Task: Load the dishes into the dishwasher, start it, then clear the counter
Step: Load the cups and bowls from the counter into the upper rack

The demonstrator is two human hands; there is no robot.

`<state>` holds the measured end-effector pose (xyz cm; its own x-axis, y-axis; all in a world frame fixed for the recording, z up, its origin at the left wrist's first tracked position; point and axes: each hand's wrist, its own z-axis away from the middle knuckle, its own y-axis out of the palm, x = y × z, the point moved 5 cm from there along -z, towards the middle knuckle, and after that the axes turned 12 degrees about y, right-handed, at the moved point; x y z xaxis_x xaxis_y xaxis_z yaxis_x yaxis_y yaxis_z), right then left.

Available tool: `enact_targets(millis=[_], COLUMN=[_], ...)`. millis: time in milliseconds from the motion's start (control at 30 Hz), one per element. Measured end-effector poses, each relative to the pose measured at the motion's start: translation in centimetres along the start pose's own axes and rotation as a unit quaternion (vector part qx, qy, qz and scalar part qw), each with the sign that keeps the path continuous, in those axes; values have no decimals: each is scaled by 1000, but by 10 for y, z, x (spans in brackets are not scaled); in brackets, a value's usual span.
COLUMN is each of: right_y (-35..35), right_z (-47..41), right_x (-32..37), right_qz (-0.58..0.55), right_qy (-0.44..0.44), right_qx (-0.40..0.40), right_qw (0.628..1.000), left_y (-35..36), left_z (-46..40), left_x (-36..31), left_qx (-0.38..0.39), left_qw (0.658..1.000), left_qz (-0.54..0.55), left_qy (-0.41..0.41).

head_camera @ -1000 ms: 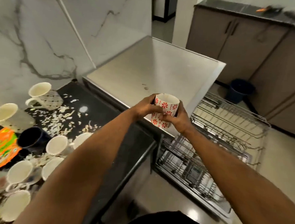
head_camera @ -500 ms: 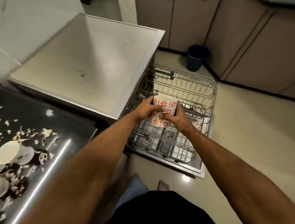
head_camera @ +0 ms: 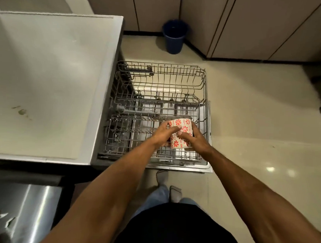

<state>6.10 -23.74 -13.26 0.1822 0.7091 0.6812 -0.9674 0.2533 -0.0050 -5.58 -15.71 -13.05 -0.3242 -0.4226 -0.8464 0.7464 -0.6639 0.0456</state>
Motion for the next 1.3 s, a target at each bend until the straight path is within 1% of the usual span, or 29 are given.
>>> enact_targets(millis=[100,267,367,433,500,600,767,867,1033,1133,1300], right_y=[-11,-25,-31,-34,-35,-41,-42,-42,-43,-46,-52], right_z=[-10,-20,-31,-40,-49,-66,-80,-95,-105,-110,-123], right_x=[-21,-52,-69,-76,-79,-80,-76,-92,-98,-98,-92], right_qz=[-6,-29,-28,-32,-36,-46,5,13,39,48,70], right_qy=[43,145,225,269,300,333,392,414,412,420,415], right_qx=[-25,-47,-36,-20,-8,0,1,-6,-50,-55,-64], right_qw=[999,988,973,962,953,942,920,910,909,905,905], left_y=[10,25,33,33,32,29,23,24,28,25,29], left_z=[-18,-35,-41,-45,-48,-58,-75,-75,-81,-93,-101], left_x=[18,41,58,68,77,86,101,109,125,152,133], left_qx=[3,31,82,90,107,153,142,138,124,107,110], left_qw=[999,995,988,986,984,974,973,970,972,973,976], left_qz=[-4,-63,-103,-102,-104,-119,-120,-136,-119,-120,-123], left_qy=[-34,-63,-76,-94,-103,-120,-138,-150,-160,-167,-144])
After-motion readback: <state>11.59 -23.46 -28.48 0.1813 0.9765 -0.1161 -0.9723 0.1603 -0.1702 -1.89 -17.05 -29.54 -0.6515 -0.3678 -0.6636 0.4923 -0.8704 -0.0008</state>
